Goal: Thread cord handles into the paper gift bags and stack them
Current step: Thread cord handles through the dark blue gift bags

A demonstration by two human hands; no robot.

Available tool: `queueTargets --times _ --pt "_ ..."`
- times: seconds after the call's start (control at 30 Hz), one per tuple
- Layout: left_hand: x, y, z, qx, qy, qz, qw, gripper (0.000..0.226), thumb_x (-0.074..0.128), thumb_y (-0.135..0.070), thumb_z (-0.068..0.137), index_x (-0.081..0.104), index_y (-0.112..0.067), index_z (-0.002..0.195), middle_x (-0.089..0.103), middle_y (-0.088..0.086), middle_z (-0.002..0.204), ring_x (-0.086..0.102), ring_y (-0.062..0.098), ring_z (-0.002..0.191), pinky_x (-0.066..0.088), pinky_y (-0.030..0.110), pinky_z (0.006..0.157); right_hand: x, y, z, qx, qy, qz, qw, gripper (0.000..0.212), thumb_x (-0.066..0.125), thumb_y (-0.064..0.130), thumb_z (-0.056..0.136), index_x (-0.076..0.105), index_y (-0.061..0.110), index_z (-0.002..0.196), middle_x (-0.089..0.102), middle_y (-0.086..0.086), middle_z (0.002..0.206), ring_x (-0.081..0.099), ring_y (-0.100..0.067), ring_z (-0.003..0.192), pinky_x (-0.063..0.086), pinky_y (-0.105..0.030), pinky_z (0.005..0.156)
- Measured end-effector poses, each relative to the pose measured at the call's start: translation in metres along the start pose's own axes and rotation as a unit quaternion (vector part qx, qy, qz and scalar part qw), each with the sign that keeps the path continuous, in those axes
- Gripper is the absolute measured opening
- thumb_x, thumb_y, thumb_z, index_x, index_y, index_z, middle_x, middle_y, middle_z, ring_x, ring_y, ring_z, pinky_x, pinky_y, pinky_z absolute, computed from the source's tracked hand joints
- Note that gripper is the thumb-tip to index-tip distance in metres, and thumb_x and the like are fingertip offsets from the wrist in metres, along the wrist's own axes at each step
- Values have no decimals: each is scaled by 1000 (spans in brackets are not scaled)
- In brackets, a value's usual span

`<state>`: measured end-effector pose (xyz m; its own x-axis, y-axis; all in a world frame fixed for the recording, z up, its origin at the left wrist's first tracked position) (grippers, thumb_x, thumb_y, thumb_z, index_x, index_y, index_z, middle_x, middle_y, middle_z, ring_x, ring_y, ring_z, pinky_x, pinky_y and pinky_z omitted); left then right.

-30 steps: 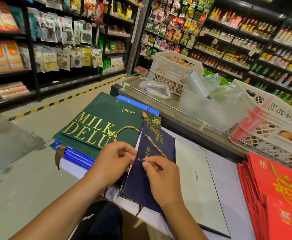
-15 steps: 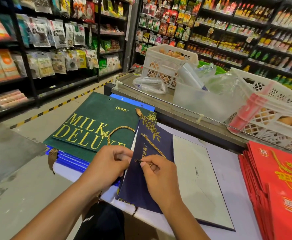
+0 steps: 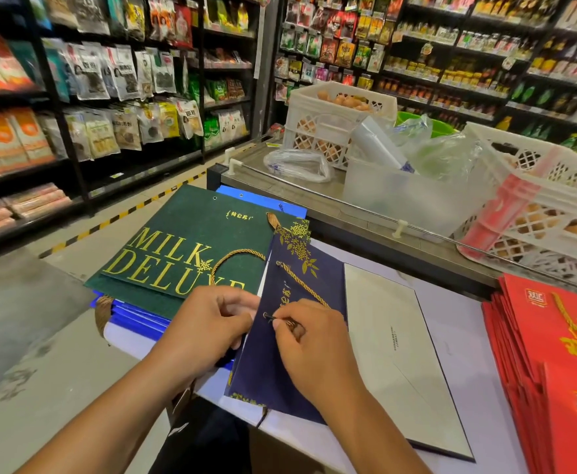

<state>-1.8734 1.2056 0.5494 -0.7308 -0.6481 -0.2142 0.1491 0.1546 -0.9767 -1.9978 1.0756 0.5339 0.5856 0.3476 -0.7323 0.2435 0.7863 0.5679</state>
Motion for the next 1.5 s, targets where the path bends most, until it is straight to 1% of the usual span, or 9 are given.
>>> queueTargets --times 0.17,0.27,0.37,0.53,0.83,1.0,1.13,1.37,1.5 --pt "1 -2 1 16 11 4 1000 32 65 5 94 82 -22 93 78 9 81 57 19 55 49 31 57 -8 22 8 -94 5 -141 985 12 59 18 89 67 18 81 62 1 78 57 -19 68 34 -28 58" --pt "4 -1 4 40 6 1 999 21 71 3 92 80 -16 88 79 5 85 56 20 53 48 31 56 -11 26 11 -118 30 -166 979 11 59 17 94 69 15 90 64 -3 87 62 -24 75 38 -31 60" --pt "4 2 8 47 15 -11 999 19 73 5 89 76 -13 83 75 6 80 54 18 54 46 29 54 -17 19 10 -66 52 -86 993 15 57 22 99 72 20 98 68 4 96 61 -15 86 52 -33 75" --pt "1 6 10 74 64 41 994 29 69 11 86 74 -17 80 70 11 78 58 18 66 51 33 65 -22 6 1 44 57 64 995 13 70 25 93 74 32 103 68 16 90 65 -5 81 57 -25 76" --pt "4 13 2 78 92 25 992 32 66 0 93 70 -23 72 51 5 64 44 13 63 38 26 60 -15 -3 -5 25 55 114 992 13 68 21 90 71 33 90 63 15 90 66 -10 79 58 -39 77" --pt "-2 9 -3 53 137 -29 989 19 70 -24 89 75 -6 89 50 34 72 35 28 61 28 38 58 -14 0 -7 26 59 132 989 12 69 22 90 72 34 89 63 15 95 67 -11 80 58 -40 77" --pt "-8 13 -5 22 173 -86 981 11 70 -7 97 74 -5 87 45 17 64 18 30 57 17 32 52 -17 3 -9 42 74 169 982 13 71 23 90 72 36 88 65 11 95 66 -17 81 58 -44 79" --pt "-5 19 -11 22 152 -91 984 15 73 -11 94 71 0 104 38 14 59 25 18 51 26 22 47 -32 11 -14 36 100 185 977 16 71 13 91 72 29 88 63 9 95 62 -12 83 50 -18 72" --pt "-3 18 -15 22 164 -52 985 6 64 0 99 70 0 97 51 9 56 38 17 47 33 22 46 -31 12 -15 46 100 190 976 19 69 11 91 71 29 87 65 10 92 62 -13 81 51 -19 72"
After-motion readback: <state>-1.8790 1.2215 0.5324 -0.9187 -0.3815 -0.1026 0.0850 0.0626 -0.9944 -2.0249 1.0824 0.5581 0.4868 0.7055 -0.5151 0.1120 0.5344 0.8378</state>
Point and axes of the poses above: each hand's wrist, its own z-axis towards the middle knuckle, its own x-axis out of the palm, y = z × x, the point moved 1 cm from there along z, towards the middle knuckle
